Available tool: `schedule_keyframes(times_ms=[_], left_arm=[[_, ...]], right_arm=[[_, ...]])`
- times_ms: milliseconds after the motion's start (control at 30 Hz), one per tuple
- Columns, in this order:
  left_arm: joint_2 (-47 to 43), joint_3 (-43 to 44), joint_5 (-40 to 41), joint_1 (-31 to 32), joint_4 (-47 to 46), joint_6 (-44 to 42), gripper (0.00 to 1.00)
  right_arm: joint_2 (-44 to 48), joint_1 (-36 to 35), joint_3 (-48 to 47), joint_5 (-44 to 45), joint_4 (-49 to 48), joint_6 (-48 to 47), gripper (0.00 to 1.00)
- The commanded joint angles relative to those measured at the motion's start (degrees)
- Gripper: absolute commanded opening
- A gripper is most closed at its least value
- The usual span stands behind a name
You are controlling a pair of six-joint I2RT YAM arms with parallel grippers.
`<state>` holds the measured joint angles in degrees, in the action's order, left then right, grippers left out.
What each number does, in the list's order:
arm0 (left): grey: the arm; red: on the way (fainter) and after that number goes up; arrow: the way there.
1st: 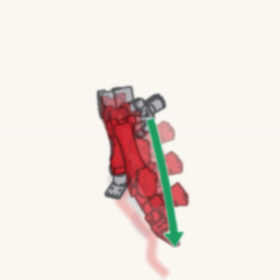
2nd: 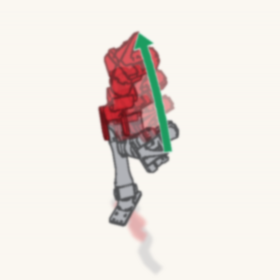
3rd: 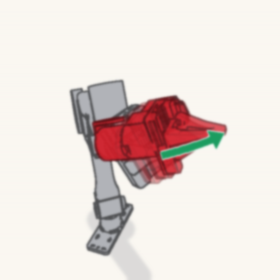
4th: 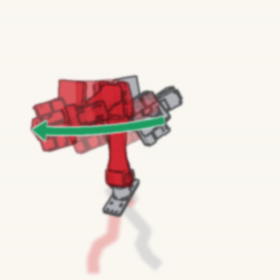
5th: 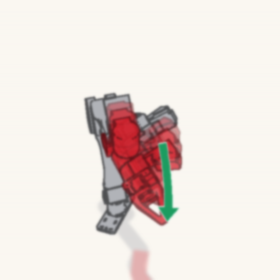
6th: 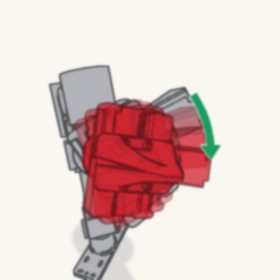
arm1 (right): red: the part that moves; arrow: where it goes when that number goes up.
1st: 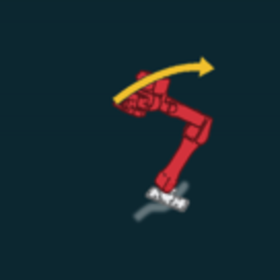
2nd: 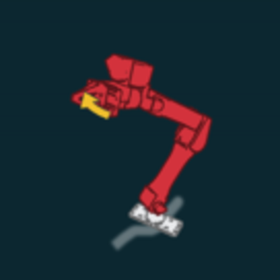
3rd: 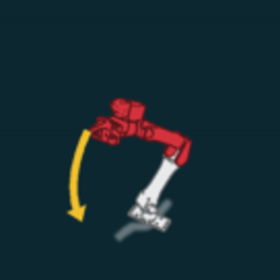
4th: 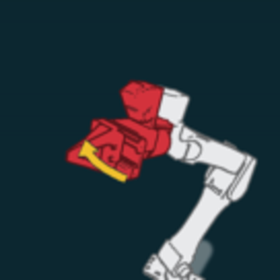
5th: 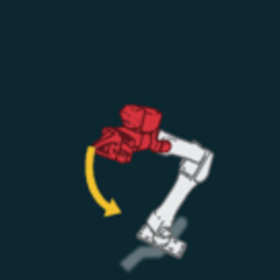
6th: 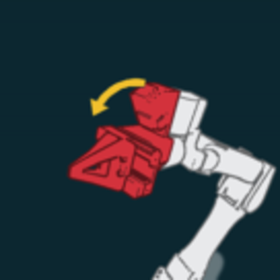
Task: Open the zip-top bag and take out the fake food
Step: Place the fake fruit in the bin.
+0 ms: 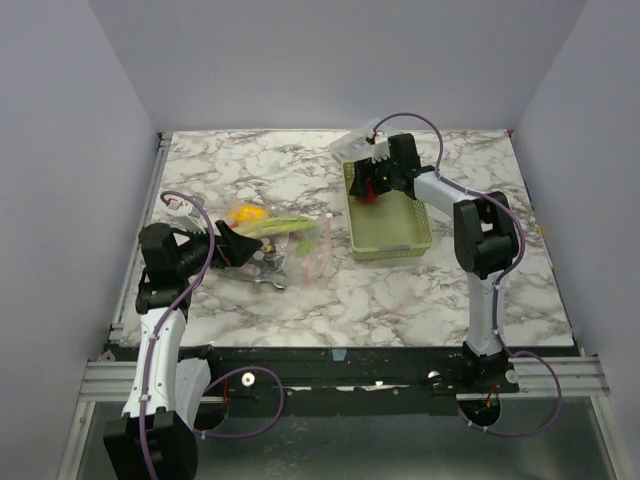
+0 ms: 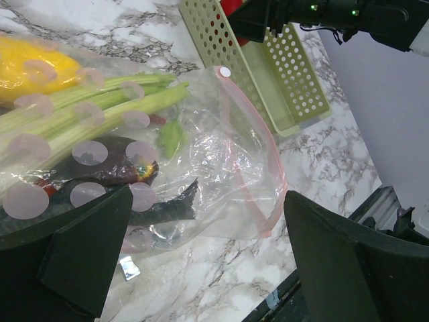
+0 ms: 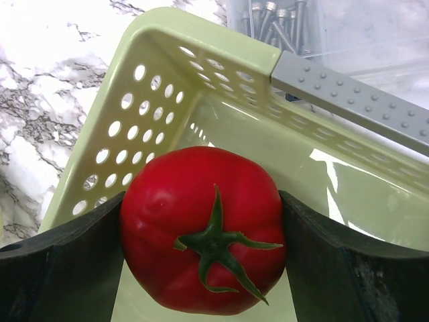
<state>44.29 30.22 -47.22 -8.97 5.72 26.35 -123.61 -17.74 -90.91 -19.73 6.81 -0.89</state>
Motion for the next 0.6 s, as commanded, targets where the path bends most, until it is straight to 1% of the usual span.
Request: schedule_keyframes(times_ms=[0, 167, 400, 567], left_arm=[[0.0, 0.8, -1.2, 0.2, -0.5, 0.0, 0.99], [0.1, 0.8, -1.1, 0.1, -0.4, -0.1, 0.99], [0.1, 0.8, -1.1, 0.2, -0.3, -0.1, 0.99], [0.0, 0.8, -1.0, 0.2, -0.2, -0.2, 0.99]], right_arm=[[-2.2, -1.4, -2.9, 4.2, 1.7, -0.3, 0.66], [-2.5, -1.6, -3.1, 5.4, 1.7, -0.3, 0.73], [-3.0, -1.8, -3.5, 6.5, 1.7, -0.5, 0.8], [-3.4, -2.2, -4.3, 7.9, 2.0, -1.1, 0.86]])
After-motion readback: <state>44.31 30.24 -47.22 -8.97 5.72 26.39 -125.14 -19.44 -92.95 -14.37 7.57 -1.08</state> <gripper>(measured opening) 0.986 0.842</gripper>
